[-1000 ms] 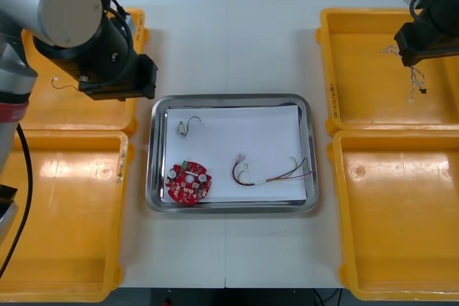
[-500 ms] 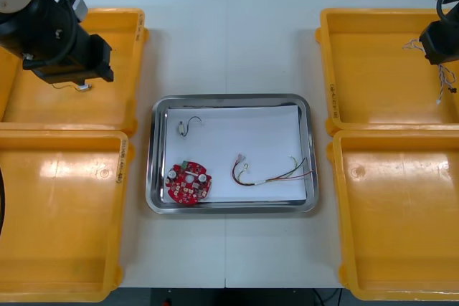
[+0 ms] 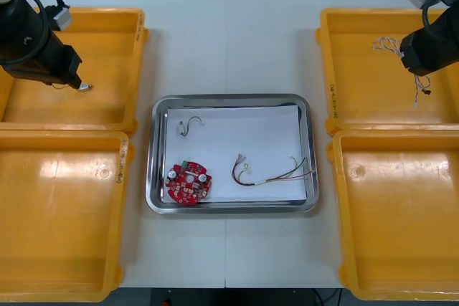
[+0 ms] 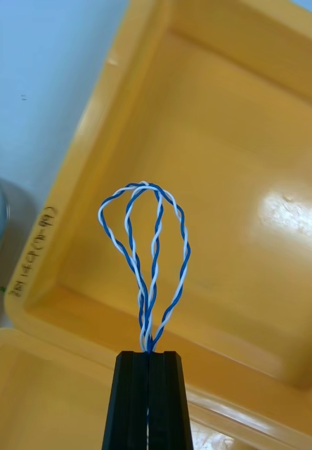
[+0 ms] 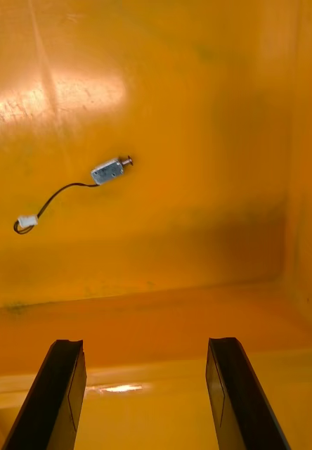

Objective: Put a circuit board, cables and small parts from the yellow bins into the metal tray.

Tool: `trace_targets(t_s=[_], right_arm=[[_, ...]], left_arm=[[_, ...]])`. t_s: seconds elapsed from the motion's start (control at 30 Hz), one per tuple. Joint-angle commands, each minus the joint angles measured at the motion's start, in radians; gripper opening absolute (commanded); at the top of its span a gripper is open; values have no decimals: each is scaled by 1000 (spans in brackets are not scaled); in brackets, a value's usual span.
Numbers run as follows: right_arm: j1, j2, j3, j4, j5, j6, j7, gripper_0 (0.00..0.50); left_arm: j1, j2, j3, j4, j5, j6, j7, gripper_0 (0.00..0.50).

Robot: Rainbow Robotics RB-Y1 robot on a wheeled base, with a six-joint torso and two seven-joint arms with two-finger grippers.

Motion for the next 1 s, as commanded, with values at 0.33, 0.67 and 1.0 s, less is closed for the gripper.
trace_targets(t_s=[0.33,0.67,1.0], right_arm=[[10,-75,250,-178,-171,4,28,0],[-111,-93,470,-163,-194,4,53,0],[-267,-27,556,33,-300,-1,91,0]], left_arm=[[-101,52,40,237,-8,-267,-118,500],[-130,51,-46,364,9,-414,-152,500],[-128,26,-94,424,36,-483,-155,500]])
